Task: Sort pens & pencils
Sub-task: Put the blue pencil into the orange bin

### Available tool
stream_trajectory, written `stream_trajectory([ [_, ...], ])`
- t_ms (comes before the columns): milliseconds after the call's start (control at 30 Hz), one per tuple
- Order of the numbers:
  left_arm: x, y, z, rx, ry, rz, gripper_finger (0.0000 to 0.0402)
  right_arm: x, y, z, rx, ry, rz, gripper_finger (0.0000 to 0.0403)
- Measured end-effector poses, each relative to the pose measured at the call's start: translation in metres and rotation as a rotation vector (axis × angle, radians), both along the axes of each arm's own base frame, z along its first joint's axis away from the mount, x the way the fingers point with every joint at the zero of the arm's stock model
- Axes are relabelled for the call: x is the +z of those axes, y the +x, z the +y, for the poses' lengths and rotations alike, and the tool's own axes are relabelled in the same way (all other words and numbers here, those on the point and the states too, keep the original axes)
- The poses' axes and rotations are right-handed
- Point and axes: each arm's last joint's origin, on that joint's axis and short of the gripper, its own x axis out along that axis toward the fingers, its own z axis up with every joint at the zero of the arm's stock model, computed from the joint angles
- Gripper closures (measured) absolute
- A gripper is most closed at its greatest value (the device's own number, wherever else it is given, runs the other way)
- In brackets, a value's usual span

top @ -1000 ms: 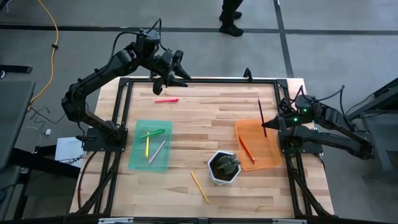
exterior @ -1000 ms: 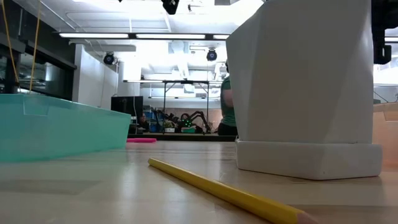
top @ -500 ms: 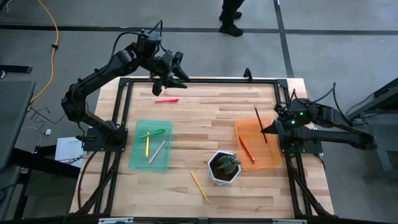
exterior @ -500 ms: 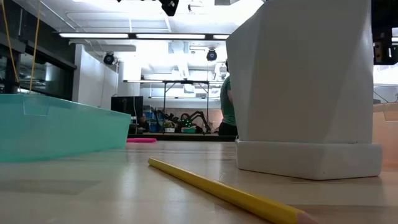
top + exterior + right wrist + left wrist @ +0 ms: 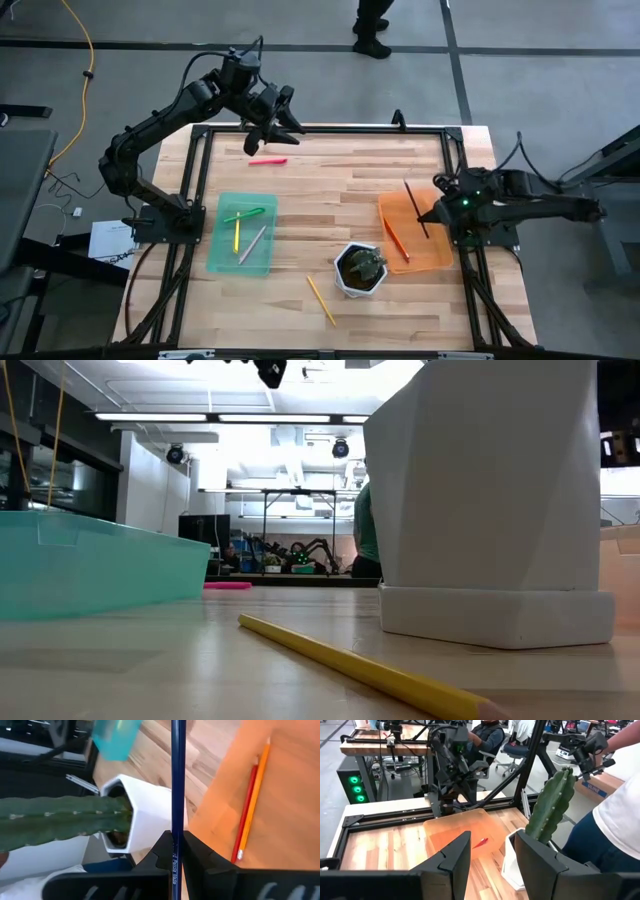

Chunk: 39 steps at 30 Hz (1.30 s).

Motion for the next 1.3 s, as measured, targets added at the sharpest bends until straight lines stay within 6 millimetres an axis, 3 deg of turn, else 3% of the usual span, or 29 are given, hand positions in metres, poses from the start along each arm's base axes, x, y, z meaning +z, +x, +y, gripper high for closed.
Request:
stream_trajectory([
  [767,-0.002,-0.001,-0.001,-0.007,0.015,0.009,0.0261,-0.029,0.029,0.029,-0.051,0.04,0.383,0.04],
  [1300,-0.002,-0.001,-0.001,-0.007,0.015,0.009,0.0261,-0.041,0.047,0.034,-0.095,-0.01,0.456,0.04],
])
